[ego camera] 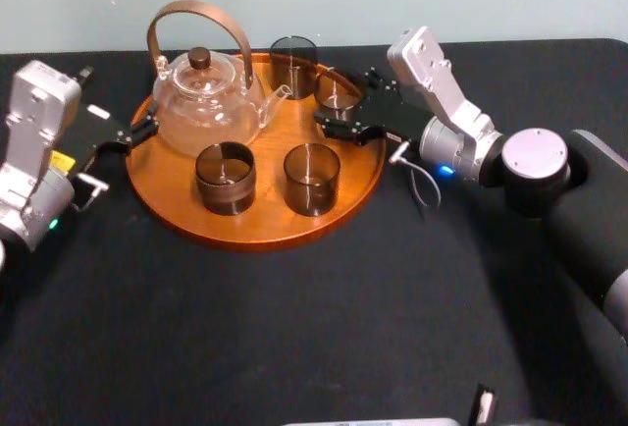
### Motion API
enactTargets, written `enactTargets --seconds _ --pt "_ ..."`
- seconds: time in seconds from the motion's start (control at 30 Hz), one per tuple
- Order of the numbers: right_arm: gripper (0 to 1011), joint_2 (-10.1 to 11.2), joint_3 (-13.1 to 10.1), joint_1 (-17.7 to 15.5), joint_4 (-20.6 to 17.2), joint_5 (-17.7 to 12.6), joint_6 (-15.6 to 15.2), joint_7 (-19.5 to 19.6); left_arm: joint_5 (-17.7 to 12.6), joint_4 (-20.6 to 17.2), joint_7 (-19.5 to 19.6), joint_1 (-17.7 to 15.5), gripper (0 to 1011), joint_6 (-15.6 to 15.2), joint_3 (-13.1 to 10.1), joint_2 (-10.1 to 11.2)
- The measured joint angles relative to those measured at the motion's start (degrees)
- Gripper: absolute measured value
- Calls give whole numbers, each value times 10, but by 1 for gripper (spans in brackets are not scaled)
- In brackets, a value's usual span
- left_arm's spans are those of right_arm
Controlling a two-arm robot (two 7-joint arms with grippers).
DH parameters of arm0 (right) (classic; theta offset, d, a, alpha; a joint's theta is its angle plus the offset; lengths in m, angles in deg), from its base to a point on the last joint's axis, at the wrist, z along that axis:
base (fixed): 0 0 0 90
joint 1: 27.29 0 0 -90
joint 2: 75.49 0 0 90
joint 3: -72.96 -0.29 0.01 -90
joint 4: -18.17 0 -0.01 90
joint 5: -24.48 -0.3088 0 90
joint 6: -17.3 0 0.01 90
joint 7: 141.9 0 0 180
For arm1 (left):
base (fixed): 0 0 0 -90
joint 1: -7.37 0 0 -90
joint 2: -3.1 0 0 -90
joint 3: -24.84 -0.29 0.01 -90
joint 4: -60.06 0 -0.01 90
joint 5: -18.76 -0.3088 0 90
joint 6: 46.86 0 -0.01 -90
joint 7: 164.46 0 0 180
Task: Pick up the glass from the table and place it on the tray.
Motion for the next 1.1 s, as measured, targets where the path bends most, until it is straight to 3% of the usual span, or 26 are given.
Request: enactTargets --seconds 0.37,1.1 --pt "905 -14 0 17 47 -6 13 -12 0 0 0 0 1001 0 0 0" --pt "905 -27 -5 30 87 -6 10 -16 0 0 0 0 1001 0 0 0"
